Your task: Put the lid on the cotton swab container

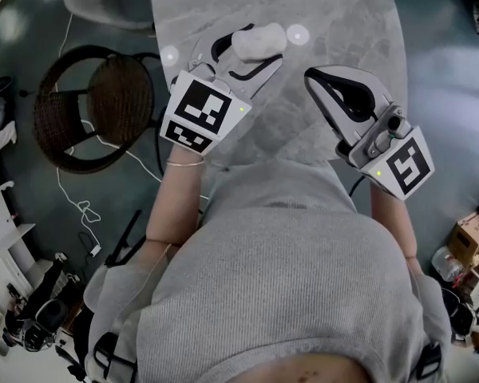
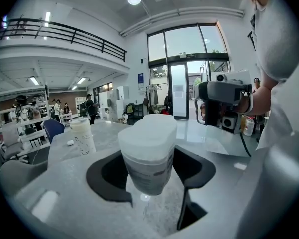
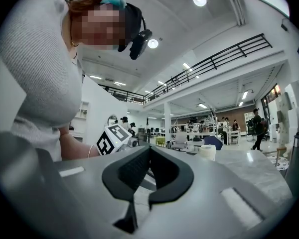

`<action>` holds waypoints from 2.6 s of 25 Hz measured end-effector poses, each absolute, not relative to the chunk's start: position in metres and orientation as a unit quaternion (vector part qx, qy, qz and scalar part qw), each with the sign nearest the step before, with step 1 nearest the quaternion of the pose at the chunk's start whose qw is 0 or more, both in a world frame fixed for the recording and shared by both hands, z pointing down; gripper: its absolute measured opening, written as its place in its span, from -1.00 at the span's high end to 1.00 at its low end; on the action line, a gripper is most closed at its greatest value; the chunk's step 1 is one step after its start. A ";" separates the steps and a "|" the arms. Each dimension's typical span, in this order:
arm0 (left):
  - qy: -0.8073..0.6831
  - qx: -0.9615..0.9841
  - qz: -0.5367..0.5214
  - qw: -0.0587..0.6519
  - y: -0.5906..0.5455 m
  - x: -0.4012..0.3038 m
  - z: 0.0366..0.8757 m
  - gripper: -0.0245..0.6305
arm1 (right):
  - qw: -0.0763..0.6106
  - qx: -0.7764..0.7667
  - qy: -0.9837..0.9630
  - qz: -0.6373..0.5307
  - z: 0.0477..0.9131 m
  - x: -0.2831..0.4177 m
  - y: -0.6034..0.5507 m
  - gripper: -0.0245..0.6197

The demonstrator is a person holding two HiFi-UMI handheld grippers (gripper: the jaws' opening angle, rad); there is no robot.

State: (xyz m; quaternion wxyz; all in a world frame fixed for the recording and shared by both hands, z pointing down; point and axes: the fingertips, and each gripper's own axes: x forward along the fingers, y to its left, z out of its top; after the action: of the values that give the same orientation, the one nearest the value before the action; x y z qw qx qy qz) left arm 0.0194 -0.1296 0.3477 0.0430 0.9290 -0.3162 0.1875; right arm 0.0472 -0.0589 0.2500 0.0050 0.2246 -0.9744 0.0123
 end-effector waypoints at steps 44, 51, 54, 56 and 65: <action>-0.316 0.918 0.237 0.032 -0.148 0.026 0.456 0.12 | 0.021 0.261 -0.965 0.031 0.265 0.059 -0.062 0.91; -0.311 0.916 0.251 0.042 -0.148 0.027 0.473 0.12 | 0.023 0.267 -0.963 0.036 0.268 0.061 -0.062 0.91; -0.308 0.915 0.257 0.045 -0.146 0.026 0.479 0.12 | 0.025 0.268 -0.962 0.036 0.269 0.061 -0.062 0.91; -0.308 0.914 0.259 0.046 -0.146 0.026 0.481 0.12 | 0.024 0.269 -0.962 0.038 0.269 0.061 -0.062 0.91; -0.306 0.912 0.269 0.051 -0.142 0.025 0.490 0.12 | 0.024 0.270 -0.962 0.039 0.267 0.061 -0.063 0.91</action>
State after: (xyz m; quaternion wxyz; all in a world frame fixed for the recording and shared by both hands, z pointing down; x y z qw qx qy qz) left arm 0.0255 -0.1417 0.4896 0.0507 0.9119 -0.3058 0.2690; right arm 0.0606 -0.0630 0.2674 0.0240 0.2700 -0.9618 0.0387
